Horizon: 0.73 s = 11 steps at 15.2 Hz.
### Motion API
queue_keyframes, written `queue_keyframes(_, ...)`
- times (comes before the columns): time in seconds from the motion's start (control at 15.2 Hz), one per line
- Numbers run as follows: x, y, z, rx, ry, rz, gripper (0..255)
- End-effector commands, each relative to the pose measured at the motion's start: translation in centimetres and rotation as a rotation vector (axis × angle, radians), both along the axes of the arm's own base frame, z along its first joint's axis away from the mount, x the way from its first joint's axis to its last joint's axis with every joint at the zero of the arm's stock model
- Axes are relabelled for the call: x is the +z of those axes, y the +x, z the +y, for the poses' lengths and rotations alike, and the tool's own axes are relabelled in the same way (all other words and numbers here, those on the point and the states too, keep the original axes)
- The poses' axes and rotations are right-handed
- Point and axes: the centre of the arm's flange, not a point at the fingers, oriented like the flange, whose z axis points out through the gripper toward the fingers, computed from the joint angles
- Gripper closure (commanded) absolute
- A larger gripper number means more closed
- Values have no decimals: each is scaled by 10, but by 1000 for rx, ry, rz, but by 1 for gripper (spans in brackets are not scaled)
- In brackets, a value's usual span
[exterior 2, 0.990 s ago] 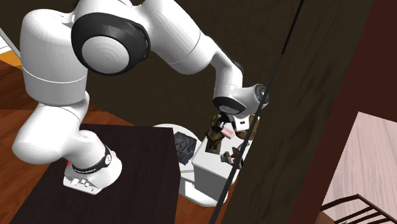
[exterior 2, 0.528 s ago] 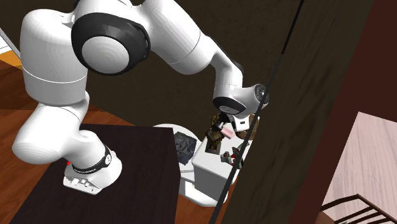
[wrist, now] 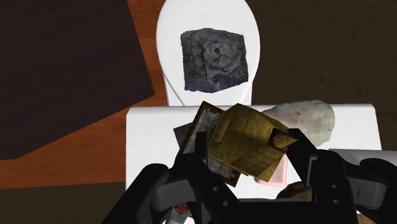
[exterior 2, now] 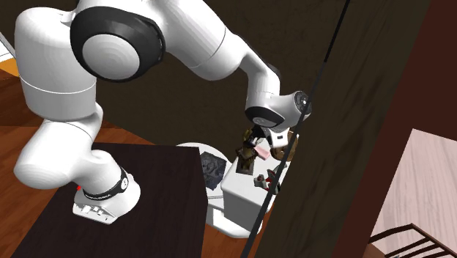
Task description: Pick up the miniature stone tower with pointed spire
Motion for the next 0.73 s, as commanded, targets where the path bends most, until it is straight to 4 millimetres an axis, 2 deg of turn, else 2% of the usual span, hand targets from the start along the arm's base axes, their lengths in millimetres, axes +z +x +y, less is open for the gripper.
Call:
queue_keyframes(0.0, 11, 1, 0, 0, 0, 0, 255)
queue_keyframes(0.59, 59, 1, 0, 0, 0, 0, 255)
queue_keyframes(0.66, 60, 1, 0, 0, 0, 0, 255)
